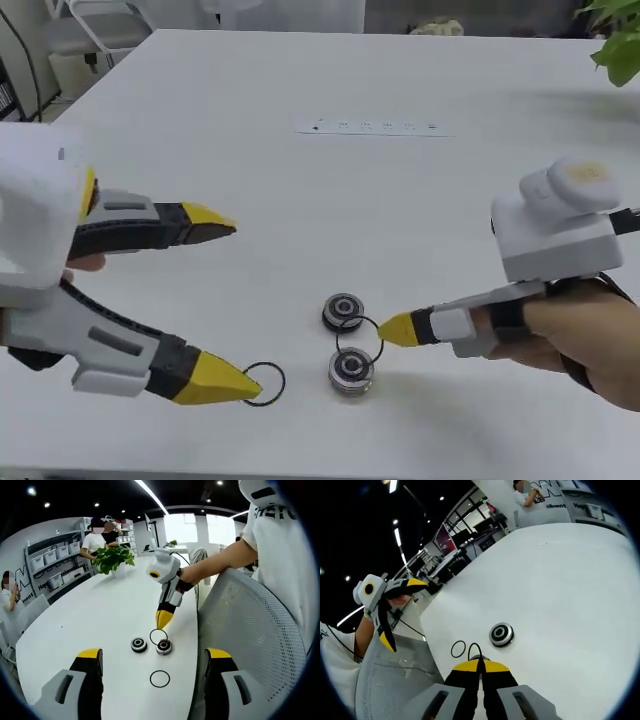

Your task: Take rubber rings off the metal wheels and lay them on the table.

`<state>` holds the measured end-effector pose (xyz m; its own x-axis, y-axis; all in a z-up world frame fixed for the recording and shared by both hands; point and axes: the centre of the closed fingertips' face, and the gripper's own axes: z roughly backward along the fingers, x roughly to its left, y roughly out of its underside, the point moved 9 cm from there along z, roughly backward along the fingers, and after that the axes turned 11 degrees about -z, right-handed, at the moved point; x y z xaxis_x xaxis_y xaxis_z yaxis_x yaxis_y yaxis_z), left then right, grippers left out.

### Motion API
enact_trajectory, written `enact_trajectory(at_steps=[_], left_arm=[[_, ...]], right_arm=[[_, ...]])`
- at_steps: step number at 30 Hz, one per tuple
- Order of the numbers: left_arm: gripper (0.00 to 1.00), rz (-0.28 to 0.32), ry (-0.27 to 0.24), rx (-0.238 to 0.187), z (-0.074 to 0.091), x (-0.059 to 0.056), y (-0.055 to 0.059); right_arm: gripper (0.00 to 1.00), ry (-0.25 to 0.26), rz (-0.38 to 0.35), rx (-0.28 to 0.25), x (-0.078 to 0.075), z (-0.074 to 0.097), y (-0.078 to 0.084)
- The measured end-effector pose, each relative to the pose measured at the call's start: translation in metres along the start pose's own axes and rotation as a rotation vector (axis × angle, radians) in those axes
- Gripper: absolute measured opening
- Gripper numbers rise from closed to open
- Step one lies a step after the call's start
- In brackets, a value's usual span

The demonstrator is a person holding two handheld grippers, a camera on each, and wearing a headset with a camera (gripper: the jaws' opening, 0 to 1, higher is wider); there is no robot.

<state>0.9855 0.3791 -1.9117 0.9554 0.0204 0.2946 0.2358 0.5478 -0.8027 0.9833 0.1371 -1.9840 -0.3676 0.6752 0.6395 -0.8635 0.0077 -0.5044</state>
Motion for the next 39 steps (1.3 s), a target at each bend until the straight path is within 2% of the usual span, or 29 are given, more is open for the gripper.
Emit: enact_trajectory(at_steps=[13, 20, 23, 27, 36, 39], left_arm=[[0.83, 0.116, -0.117, 0.001, 0.032, -0.016, 0.023], [0.84, 0.164, -0.155, 0.011, 0.037, -0.028, 0.036], [0.87, 0.197, -0.158, 0.017, 0.035, -0.033, 0.040], [0.93, 0.203, -0.156, 0.022, 0.031, -0.038, 0.043], [0.93, 0.252, -0.135, 0.043, 0.025, -0.044, 0.052], [0.95, 0.249, -0.125, 0.043, 0.024, -0.046, 0.052]], right_arm=[[0.00, 0.004, -0.013, -0.026, -0.003, 0.003, -0.003], [0.00, 0.006, -0.011, -0.034, -0.003, 0.005, -0.005], [0.00, 0.005, -0.015, -0.039, -0.004, 0.006, -0.005], [0.00, 0.004, -0.017, -0.044, -0.004, 0.007, -0.005], [0.00, 0.002, -0.018, -0.072, -0.002, 0.011, -0.009], [0.00, -0.003, -0.016, -0.088, 0.001, 0.013, -0.011]])
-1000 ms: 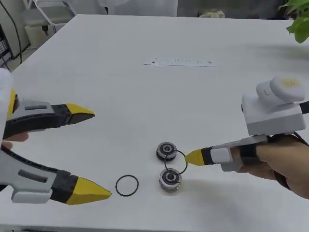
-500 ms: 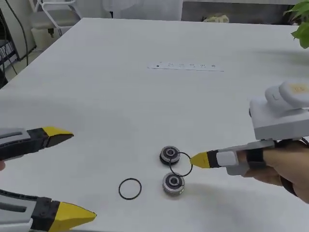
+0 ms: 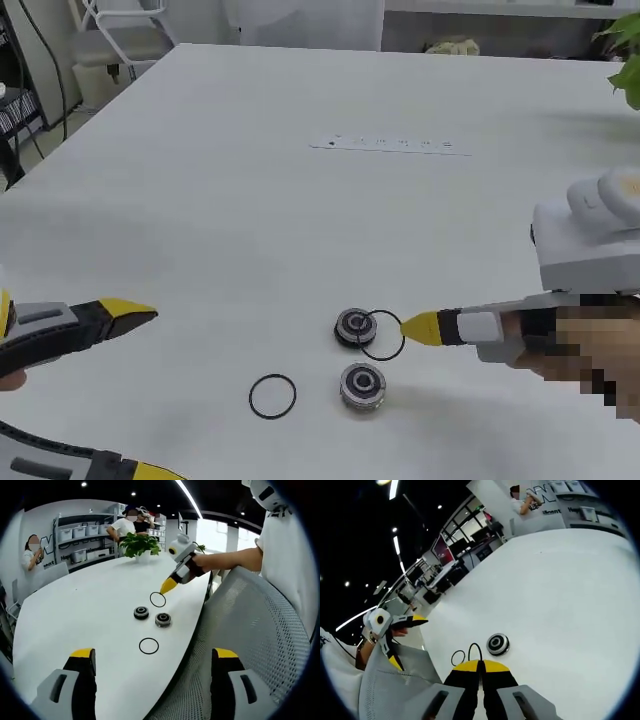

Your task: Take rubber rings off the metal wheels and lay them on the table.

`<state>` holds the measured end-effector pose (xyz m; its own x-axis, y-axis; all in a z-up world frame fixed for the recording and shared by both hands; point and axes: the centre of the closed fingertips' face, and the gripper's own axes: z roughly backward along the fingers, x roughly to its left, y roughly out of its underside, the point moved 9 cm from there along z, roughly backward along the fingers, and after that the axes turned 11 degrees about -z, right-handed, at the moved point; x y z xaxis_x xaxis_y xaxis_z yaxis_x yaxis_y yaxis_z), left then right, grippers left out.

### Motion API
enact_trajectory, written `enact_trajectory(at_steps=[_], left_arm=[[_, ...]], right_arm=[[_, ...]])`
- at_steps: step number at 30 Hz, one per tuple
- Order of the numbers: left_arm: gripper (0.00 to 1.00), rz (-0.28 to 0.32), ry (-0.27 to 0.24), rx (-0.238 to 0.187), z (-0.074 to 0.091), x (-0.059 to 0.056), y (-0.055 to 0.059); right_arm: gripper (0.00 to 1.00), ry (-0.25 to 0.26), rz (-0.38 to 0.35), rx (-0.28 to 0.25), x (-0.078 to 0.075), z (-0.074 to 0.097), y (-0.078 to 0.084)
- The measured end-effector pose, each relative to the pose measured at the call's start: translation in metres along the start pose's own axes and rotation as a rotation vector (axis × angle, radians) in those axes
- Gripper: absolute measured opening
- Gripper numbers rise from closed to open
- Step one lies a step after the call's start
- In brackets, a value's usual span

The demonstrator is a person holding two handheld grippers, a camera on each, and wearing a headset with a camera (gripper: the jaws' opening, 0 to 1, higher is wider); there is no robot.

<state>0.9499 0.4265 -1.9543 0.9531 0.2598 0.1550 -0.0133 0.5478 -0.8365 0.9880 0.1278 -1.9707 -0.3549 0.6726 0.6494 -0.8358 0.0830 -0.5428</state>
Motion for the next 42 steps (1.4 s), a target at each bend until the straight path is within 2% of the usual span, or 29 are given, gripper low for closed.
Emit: enact_trajectory(at_steps=[10, 15, 20, 25, 29, 32, 42], left_arm=[[0.95, 0.029, -0.012, -0.019, 0.000, 0.000, 0.000], [0.93, 0.042, -0.015, -0.023, 0.000, 0.000, 0.000], [0.94, 0.038, -0.010, -0.012, -0.001, 0.000, 0.001], [0.93, 0.026, -0.018, 0.003, -0.002, 0.001, 0.002], [0.93, 0.033, -0.026, -0.010, -0.002, 0.002, 0.001], [0.93, 0.036, -0.032, -0.015, -0.001, 0.002, 0.001], [0.92, 0.043, -0.030, -0.017, -0.002, 0.003, 0.002]], right_arm=[[0.00, -0.028, 0.014, -0.044, 0.011, 0.002, -0.005], [0.00, -0.039, 0.035, -0.045, 0.018, -0.001, -0.006], [0.00, -0.066, 0.049, -0.048, 0.029, -0.012, -0.004], [0.00, -0.073, 0.118, -0.007, 0.040, -0.027, 0.002], [0.00, -0.075, 0.147, 0.017, 0.044, -0.037, 0.008], [0.00, -0.073, 0.179, 0.056, 0.045, -0.044, 0.012], [0.00, -0.037, 0.241, 0.101, 0.040, -0.061, 0.024]])
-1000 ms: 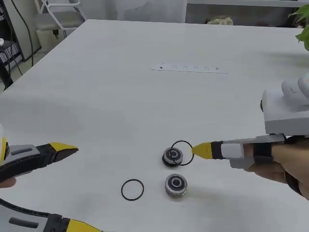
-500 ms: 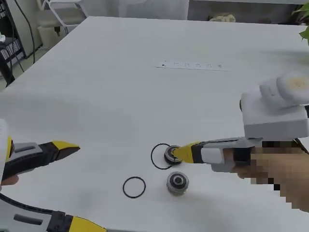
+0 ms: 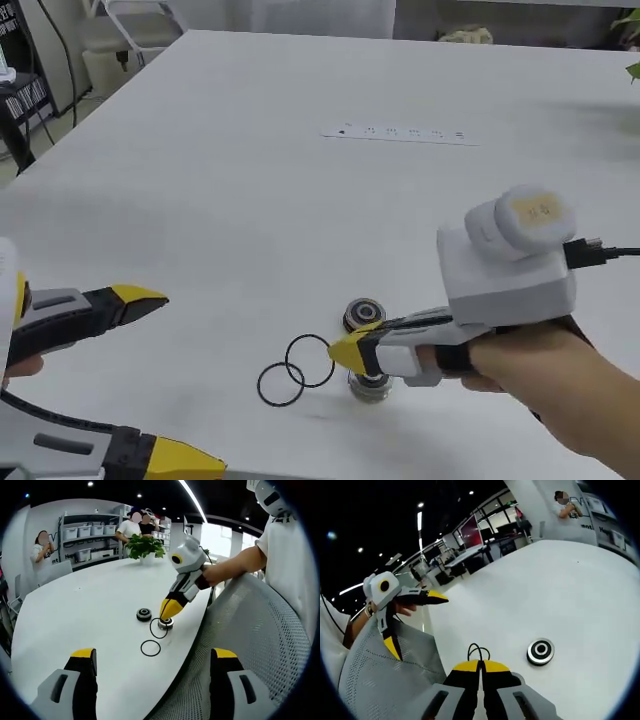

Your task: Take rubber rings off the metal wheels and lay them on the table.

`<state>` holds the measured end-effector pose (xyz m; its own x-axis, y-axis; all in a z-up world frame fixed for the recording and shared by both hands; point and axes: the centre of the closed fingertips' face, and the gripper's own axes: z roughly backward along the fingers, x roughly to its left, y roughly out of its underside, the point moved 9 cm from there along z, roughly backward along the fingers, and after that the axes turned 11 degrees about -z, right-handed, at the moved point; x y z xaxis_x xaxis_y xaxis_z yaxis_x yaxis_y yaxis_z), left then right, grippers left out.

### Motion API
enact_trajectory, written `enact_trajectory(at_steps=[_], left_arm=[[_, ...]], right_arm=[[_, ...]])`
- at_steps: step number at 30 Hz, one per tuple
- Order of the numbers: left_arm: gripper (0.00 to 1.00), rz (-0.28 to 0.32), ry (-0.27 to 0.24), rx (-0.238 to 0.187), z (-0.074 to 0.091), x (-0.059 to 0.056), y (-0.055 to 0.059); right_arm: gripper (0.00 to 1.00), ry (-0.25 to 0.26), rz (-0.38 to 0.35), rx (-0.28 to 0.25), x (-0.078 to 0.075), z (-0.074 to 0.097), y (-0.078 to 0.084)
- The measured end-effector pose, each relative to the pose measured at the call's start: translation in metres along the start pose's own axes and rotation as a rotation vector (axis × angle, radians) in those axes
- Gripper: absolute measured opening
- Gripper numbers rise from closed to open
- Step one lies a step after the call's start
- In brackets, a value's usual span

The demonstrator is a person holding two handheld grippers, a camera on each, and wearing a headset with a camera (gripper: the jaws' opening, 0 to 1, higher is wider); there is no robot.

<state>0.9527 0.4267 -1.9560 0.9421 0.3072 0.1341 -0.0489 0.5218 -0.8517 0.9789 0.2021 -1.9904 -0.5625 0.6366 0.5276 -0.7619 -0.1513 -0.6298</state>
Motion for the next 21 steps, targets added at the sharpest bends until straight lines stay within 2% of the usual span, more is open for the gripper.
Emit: enact_trajectory(at_steps=[7, 10, 14, 17, 21], left_arm=[[0.92, 0.003, -0.005, -0.005, 0.001, 0.000, 0.000], [0.90, -0.002, -0.009, -0.008, 0.001, 0.001, 0.000], [0.90, 0.004, -0.022, -0.019, 0.002, 0.002, -0.001], [0.89, 0.006, -0.024, -0.021, 0.002, 0.002, -0.001], [0.88, 0.001, -0.029, -0.025, 0.002, 0.003, -0.002]], right_arm=[[0.00, 0.011, -0.008, 0.032, -0.004, -0.009, 0.007], [0.00, 0.035, 0.021, 0.053, -0.004, -0.012, 0.010], [0.00, 0.046, 0.053, 0.053, -0.004, -0.014, 0.011], [0.00, 0.081, 0.093, 0.054, -0.005, -0.017, 0.012], [0.00, 0.096, 0.142, 0.061, -0.005, -0.019, 0.012]])
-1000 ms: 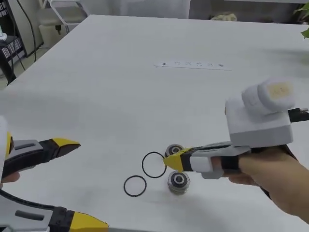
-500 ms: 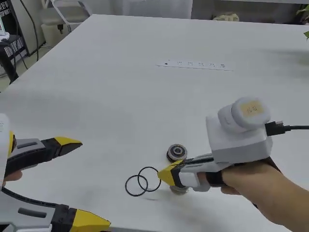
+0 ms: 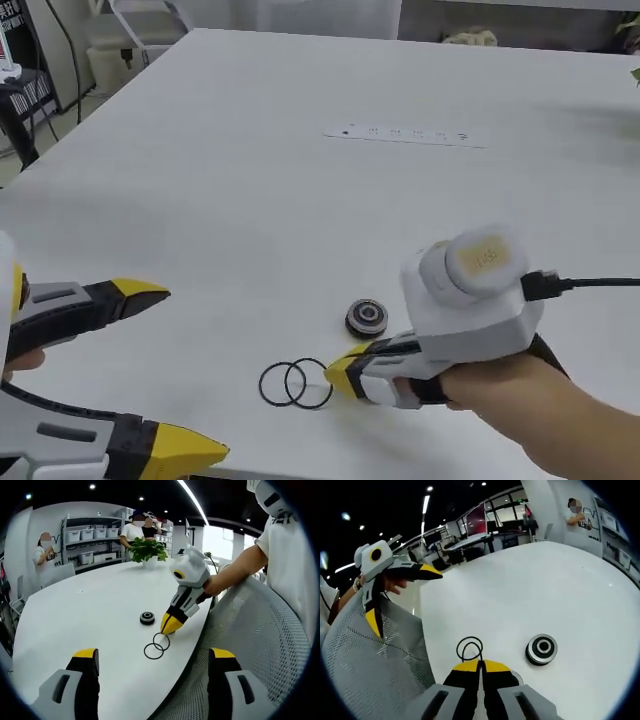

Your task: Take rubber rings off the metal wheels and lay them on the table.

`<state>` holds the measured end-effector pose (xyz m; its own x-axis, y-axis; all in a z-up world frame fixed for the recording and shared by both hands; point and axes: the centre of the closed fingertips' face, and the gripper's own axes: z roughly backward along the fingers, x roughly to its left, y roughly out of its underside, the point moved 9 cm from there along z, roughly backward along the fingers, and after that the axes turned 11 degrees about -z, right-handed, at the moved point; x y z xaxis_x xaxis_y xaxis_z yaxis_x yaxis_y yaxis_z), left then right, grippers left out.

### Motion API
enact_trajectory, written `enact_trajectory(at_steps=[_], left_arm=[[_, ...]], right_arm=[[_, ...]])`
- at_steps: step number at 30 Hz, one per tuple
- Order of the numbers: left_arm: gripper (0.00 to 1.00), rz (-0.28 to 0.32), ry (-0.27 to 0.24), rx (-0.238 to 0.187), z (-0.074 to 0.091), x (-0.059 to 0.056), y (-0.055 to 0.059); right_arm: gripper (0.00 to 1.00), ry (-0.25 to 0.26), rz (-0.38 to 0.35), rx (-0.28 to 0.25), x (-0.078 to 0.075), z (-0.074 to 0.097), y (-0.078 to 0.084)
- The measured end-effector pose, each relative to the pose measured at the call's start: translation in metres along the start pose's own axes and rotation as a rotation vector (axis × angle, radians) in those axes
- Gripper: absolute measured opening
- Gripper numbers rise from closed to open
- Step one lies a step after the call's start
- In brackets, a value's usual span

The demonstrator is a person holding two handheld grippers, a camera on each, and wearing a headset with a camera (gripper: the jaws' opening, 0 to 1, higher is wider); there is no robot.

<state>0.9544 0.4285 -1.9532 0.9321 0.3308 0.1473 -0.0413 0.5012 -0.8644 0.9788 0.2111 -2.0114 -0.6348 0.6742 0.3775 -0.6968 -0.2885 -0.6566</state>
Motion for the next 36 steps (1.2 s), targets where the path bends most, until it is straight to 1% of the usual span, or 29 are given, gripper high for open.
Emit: enact_trajectory(at_steps=[2, 3, 6, 11, 15, 16, 18, 19, 22, 25, 29, 32, 34, 36], left_arm=[[0.88, 0.002, -0.003, -0.003, 0.000, 0.000, 0.000], [0.88, -0.001, -0.007, -0.005, 0.000, 0.001, -0.001], [0.86, -0.004, -0.013, -0.007, 0.001, 0.001, -0.001], [0.84, -0.007, -0.013, -0.012, 0.001, 0.001, -0.001], [0.84, -0.009, -0.011, -0.016, 0.001, 0.001, -0.002], [0.84, -0.010, -0.011, -0.016, 0.001, 0.001, -0.002], [0.84, -0.012, -0.008, -0.016, 0.001, 0.001, -0.002], [0.84, -0.012, -0.006, -0.016, 0.000, 0.001, -0.002], [0.84, -0.015, 0.002, -0.012, 0.000, 0.000, -0.002], [0.84, -0.023, 0.009, -0.007, 0.000, 0.000, -0.002], [0.84, -0.034, 0.016, -0.007, 0.000, -0.001, -0.003], [0.87, -0.043, 0.020, -0.018, 0.000, -0.001, -0.004], [0.88, -0.047, 0.026, -0.033, 0.001, -0.001, -0.006], [0.89, -0.061, 0.034, -0.032, 0.002, -0.001, -0.008]], right_arm=[[0.00, 0.008, 0.023, 0.002, -0.001, -0.001, -0.001], [0.02, 0.012, 0.030, 0.003, -0.001, -0.001, -0.001], [0.04, 0.026, 0.052, -0.008, -0.002, 0.000, -0.003], [0.03, 0.030, 0.033, -0.026, -0.005, 0.007, -0.009], [0.06, 0.007, 0.025, -0.067, 0.001, 0.017, -0.023], [0.07, 0.007, 0.028, -0.067, 0.001, 0.017, -0.024], [0.08, 0.009, 0.056, -0.062, 0.005, 0.020, -0.031], [0.09, 0.008, 0.086, -0.077, 0.006, 0.022, -0.036], [0.14, -0.003, 0.112, -0.088, 0.009, 0.029, -0.045], [0.17, 0.012, 0.175, -0.093, 0.008, 0.035, -0.051], [0.22, 0.012, 0.205, -0.098, 0.005, 0.042, -0.059], [0.22, 0.015, 0.225, -0.098, 0.002, 0.049, -0.069], [0.23, 0.016, 0.237, -0.113, 0.000, 0.053, -0.077], [0.25, 0.016, 0.255, -0.126, -0.002, 0.056, -0.083]])
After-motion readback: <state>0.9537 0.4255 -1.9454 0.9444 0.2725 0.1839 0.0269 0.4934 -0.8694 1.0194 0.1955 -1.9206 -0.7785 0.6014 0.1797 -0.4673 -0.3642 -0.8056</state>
